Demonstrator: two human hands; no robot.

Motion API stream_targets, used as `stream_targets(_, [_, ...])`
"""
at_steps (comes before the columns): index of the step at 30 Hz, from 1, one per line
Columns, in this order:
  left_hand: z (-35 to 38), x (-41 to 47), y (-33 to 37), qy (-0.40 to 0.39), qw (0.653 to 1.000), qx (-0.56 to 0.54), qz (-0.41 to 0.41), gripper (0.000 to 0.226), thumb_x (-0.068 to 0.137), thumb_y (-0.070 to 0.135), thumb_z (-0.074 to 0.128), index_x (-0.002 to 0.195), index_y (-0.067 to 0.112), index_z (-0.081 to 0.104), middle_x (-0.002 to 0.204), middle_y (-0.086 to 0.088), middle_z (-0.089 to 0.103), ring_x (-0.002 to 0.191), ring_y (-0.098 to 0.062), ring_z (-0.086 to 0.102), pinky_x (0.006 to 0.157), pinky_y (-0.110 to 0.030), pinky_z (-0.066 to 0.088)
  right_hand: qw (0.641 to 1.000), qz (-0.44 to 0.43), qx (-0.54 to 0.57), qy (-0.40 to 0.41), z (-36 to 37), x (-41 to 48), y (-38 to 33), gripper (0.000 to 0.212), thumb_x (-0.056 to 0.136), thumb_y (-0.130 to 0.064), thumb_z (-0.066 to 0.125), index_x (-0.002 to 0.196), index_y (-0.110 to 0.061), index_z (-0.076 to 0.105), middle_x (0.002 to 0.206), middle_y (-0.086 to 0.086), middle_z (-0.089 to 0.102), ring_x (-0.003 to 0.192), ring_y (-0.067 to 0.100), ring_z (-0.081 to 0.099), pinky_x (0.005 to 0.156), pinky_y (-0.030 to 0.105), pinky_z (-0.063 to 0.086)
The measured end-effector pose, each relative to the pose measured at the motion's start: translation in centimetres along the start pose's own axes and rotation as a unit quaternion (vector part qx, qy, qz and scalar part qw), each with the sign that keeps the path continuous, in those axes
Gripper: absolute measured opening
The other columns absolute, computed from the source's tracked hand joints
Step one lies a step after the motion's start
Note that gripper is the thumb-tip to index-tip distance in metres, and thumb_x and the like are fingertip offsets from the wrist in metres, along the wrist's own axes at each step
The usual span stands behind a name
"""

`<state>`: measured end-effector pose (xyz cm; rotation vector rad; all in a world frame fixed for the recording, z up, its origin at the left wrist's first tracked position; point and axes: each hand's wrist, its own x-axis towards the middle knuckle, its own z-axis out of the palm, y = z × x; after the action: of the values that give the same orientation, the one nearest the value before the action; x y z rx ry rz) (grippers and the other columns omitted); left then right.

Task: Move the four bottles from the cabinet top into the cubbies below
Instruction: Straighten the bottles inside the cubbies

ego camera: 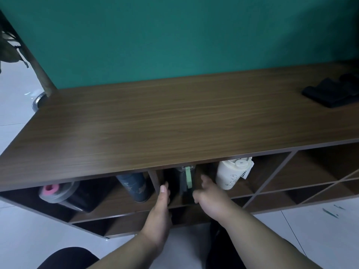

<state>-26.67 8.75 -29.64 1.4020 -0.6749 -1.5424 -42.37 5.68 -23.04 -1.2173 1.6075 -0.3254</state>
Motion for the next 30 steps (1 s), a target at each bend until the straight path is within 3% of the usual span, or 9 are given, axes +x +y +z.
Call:
stream_targets(1, [-1.6,-0.6,-0.2,-0.006,1.0,-0.006,-0.011,0.037,0.106,0.043,0.033,0.123,0.026,0.062,0.148,0.006,0.053,0.136,-0.014,0.049,0.105,-0.037,0.04,0.998,0.023,-0.049,-0.042,0.0,-0.7,0.1,0.069,0.074,-0.026,0.06,0.142,-0.021,0.051,0.143,0.011,0.055,0.127,0.029,0.053,0.096,0.035,0.047])
stream_targets(3, [-3.6,-2.3,0.8,0.0,0.999,0.019,-0.05,0.037,0.106,0.034,0.036,0.102,0.02,0.07,0.117,0.0,0.078,0.107,-0.007,0.071,0.084,-0.031,0.047,0.977,0.042,-0.156,-0.142,0.7,-2.3,-0.4,0.051,0.079,-0.034,0.06,0.128,-0.023,0.063,0.136,0.009,0.058,0.118,0.024,0.055,0.099,0.034,0.046])
stream_targets(5, [-5.8,-4.2,1.7,0.049,0.998,0.025,-0.032,0.042,0.106,0.035,0.035,0.112,0.012,0.07,0.097,0.005,0.081,0.088,-0.003,0.074,0.079,-0.03,0.045,0.96,0.021,-0.186,-0.206,2.6,-3.1,-1.1,0.054,0.087,-0.033,0.06,0.14,-0.024,0.058,0.14,0.007,0.059,0.123,0.023,0.057,0.102,0.033,0.045])
stream_targets(7, [-8.5,-5.1,2.4,0.122,0.993,0.003,0.002,0.053,0.104,0.043,0.036,0.138,0.009,0.057,0.129,-0.007,0.069,0.115,-0.017,0.064,0.095,-0.038,0.044,0.963,-0.022,-0.14,-0.231,5.3,-3.1,-1.6,0.073,0.087,-0.031,0.061,0.156,-0.024,0.037,0.152,0.002,0.051,0.133,0.018,0.052,0.107,0.028,0.043])
stream_targets(9, [-10.0,-4.7,3.2,0.147,0.988,0.016,0.034,0.062,0.102,0.052,0.033,0.152,0.018,0.043,0.152,-0.008,0.051,0.134,-0.024,0.049,0.111,-0.044,0.037,0.972,-0.067,-0.077,-0.212,7.8,-2.8,-2.4,0.087,0.084,-0.03,0.06,0.161,-0.029,0.02,0.163,-0.003,0.036,0.141,0.013,0.042,0.112,0.027,0.036])
stream_targets(13, [-11.1,-3.8,4.5,0.118,0.989,0.034,0.077,0.076,0.091,0.069,0.025,0.157,0.033,0.031,0.16,0.009,0.036,0.147,-0.018,0.034,0.12,-0.049,0.027,0.981,-0.116,0.049,-0.148,10.9,-2.2,-4.9,0.097,0.081,-0.019,0.062,0.161,-0.031,0.009,0.159,-0.01,0.032,0.134,0.006,0.039,0.108,0.026,0.032])
stream_targets(17, [-12.1,-2.6,5.2,0.067,0.995,0.034,0.071,0.086,0.084,0.079,0.023,0.158,0.037,0.025,0.156,0.02,0.033,0.148,-0.011,0.031,0.117,-0.041,0.028,0.987,-0.125,0.084,-0.063,13.2,-0.9,-6.3,0.104,0.064,-0.028,0.06,0.158,-0.041,0.018,0.158,-0.012,0.035,0.141,0.013,0.038,0.109,0.032,0.031])
stream_targets(22, [-12.1,-1.8,5.7,0.023,0.997,0.037,0.064,0.091,0.082,0.084,0.024,0.158,0.033,0.026,0.155,0.021,0.037,0.136,0.004,0.041,0.119,-0.037,0.027,0.987,-0.135,0.08,-0.019,14.4,0.3,-7.1,0.085,0.058,-0.027,0.06,0.139,-0.043,0.043,0.135,-0.012,0.06,0.128,0.012,0.053,0.103,0.034,0.041])
stream_targets(30, [-11.8,-1.7,5.6,0.006,0.998,0.04,0.053,0.088,0.085,0.081,0.024,0.159,0.032,0.028,0.155,0.021,0.041,0.137,0.007,0.041,0.124,-0.039,0.025,0.984,-0.134,0.113,-0.025,14.7,1.1,-7.0,0.068,0.064,-0.02,0.059,0.13,-0.036,0.051,0.117,-0.022,0.068,0.107,-0.014,0.057,0.094,0.027,0.043])
